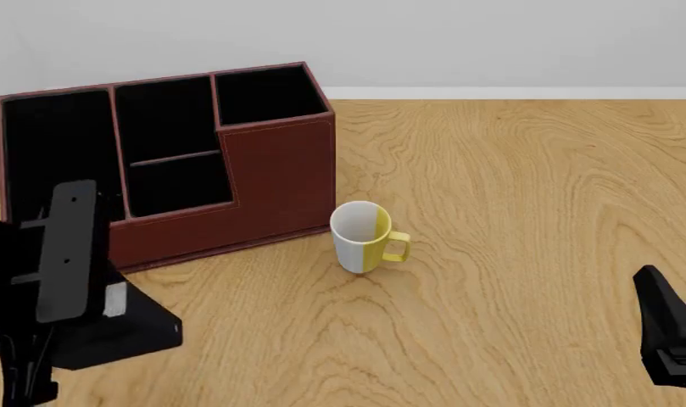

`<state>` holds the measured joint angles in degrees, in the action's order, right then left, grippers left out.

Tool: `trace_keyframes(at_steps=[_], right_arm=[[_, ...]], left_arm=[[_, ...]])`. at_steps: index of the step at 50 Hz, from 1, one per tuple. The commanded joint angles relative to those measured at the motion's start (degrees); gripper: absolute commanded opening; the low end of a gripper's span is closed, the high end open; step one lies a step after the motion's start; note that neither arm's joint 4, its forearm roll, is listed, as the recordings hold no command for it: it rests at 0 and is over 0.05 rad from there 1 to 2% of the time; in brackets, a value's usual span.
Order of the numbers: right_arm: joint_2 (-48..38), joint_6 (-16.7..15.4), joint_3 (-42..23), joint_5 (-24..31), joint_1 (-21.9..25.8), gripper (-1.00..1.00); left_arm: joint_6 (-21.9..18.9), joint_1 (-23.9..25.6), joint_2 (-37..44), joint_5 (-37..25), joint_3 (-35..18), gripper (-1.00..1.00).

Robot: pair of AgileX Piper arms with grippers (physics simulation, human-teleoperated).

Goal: Pick up the book and place it in the front compartment of the caddy.

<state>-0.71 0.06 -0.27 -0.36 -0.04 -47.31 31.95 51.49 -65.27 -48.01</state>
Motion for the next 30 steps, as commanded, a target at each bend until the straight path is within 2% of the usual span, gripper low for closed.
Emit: trace_keyframes(at_steps=[1, 3, 18, 27, 30], right_arm=[[0.03, -0.02, 0.0, 0.01, -0.01, 1.0], [-0.02, -0.01, 0.0, 0.0, 0.01, 1.0], [0.0, -0.01, 0.0, 0.0, 0.0, 1.0], [0.02, -0.03, 0.0, 0.01, -0.01, 1.0], [0.01, 0.02, 0.0, 0.0, 0.0, 1.0]], left_arm=[[-7.35, -1.73, -3.95, -3.36, -3.5, -1.0], [-9.19, -2.2, -5.13, -3.64, -3.01, -1.0], [-14.97, -5.06, -7.39, -4.62, -4.27, -1.0], [-17.84, -6.84, -7.62, -4.63, -7.63, -1.0], [-17.64, -6.54, -7.16, -4.63, -9.36, -1.0]])
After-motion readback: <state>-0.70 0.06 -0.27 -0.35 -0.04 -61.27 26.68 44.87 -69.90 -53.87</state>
